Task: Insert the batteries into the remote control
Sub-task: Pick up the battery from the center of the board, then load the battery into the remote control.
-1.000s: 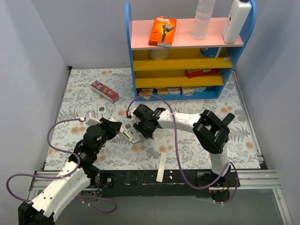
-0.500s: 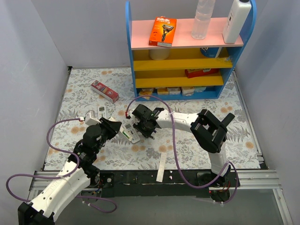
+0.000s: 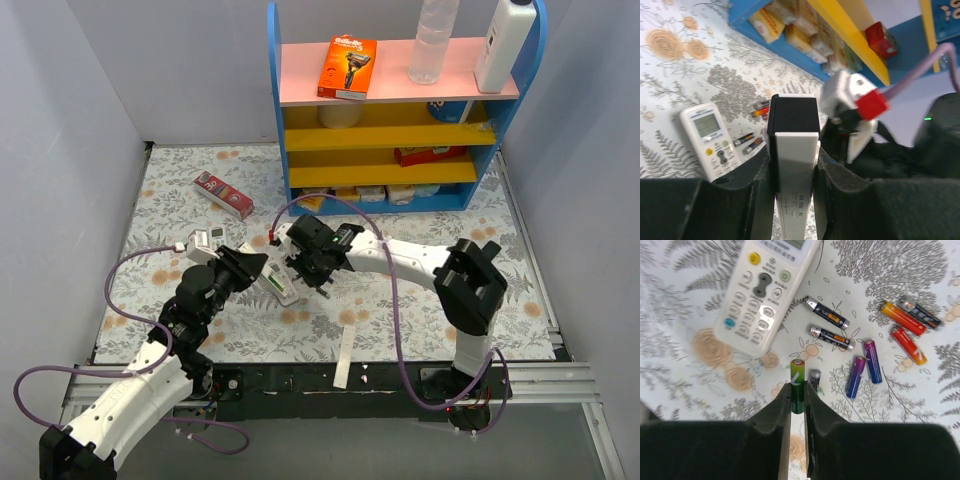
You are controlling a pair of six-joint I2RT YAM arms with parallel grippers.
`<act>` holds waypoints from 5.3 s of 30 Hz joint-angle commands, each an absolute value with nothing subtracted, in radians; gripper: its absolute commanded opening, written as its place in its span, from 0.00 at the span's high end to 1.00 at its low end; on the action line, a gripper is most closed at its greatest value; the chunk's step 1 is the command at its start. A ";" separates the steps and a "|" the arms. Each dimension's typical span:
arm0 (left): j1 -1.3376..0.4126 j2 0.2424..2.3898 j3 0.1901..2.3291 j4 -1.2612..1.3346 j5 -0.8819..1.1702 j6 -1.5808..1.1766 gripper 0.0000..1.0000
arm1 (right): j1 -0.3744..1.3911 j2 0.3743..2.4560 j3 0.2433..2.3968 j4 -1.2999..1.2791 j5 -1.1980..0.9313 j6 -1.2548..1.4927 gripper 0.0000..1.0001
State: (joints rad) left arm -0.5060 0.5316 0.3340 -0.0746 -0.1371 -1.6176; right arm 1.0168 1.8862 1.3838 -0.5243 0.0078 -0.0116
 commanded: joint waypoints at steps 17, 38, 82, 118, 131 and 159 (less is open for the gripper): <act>-0.506 0.761 0.218 0.632 0.187 -1.664 1.00 | 1.026 1.514 1.434 -0.713 -0.112 0.236 0.86; -0.520 0.943 0.195 0.861 0.212 -1.787 1.00 | 1.032 1.594 1.575 -0.822 -0.066 0.262 0.86; -0.543 1.086 0.103 1.104 0.182 -2.054 1.00 | 1.058 1.692 1.799 -0.928 -0.051 0.181 0.59; -0.543 1.017 0.267 0.819 0.403 -2.117 1.00 | 1.058 1.338 1.350 -0.755 -0.379 -0.591 0.73; -0.543 1.028 0.281 0.824 0.411 -2.128 1.00 | 1.061 1.387 1.348 -0.759 -0.376 -0.589 0.76; -0.542 1.031 0.281 0.816 0.411 -2.135 1.00 | 1.088 1.365 1.457 -0.804 -0.382 -0.542 0.60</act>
